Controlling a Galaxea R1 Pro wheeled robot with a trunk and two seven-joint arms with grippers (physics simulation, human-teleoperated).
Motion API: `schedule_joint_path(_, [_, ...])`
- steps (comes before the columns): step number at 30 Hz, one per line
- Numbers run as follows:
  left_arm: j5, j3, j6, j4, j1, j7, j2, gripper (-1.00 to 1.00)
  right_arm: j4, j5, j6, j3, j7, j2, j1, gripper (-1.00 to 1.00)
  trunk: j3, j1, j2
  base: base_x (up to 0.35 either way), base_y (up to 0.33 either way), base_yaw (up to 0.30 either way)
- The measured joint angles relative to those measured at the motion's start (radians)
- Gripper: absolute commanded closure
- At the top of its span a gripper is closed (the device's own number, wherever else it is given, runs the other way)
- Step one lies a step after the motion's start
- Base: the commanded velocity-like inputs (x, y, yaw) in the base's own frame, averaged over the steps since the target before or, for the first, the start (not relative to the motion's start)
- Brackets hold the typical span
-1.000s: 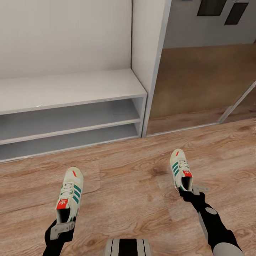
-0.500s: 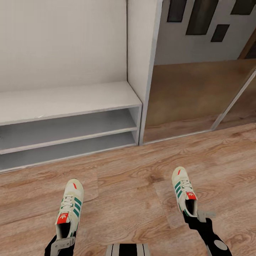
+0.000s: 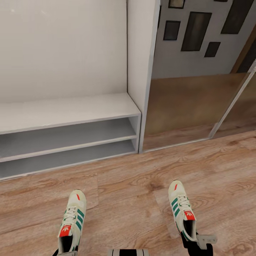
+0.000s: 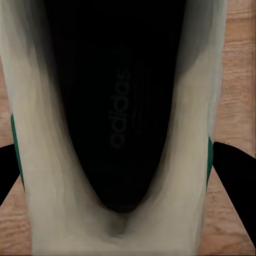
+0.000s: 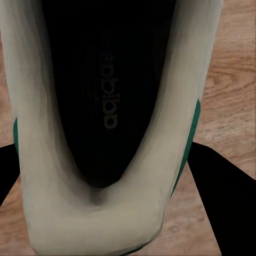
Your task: Pick up the two gym shoes and the two sandals from the corridor floor and place them onto the hallstand (shoe rack) in the corridor, making sure they are on the rack and not on the floor. Arrange them so the two gym shoes are next to each other and the two sandals are next to each other.
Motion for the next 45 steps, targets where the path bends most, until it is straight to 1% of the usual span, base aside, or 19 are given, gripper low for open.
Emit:
schedule_joint_path(2, [0.000,-0.001,-0.001,0.010,-0.001,-0.001,0.001,1.00,0.029,0.002,-0.017,0.001,0.000,0.001,0.000,1.00,0.011,-0.001,0.000,0.000,0.000,0.000])
schedule_joint_path(8, [-0.003,0.003,0.000,0.014,-0.004,-0.001,0.003,1.00,0.080,0.001,-0.024,0.001,0.001,0.002,0.000,1.00,0.043,-0.004,0.002,0.000,0.000,0.000])
schedule_joint_path(27, [-0.003,0.009,-0.004,0.013,-0.002,-0.001,0.003,1.00,0.106,0.000,-0.024,0.001,0.000,0.001,0.000,1.00,0.147,-0.012,0.006,0.000,0.000,0.000])
schedule_joint_path(45, [0.000,0.009,-0.005,0.014,-0.002,0.000,0.003,1.00,0.107,-0.001,-0.024,0.000,0.004,-0.002,0.000,1.00,0.231,-0.081,0.132,0.000,0.000,0.000])
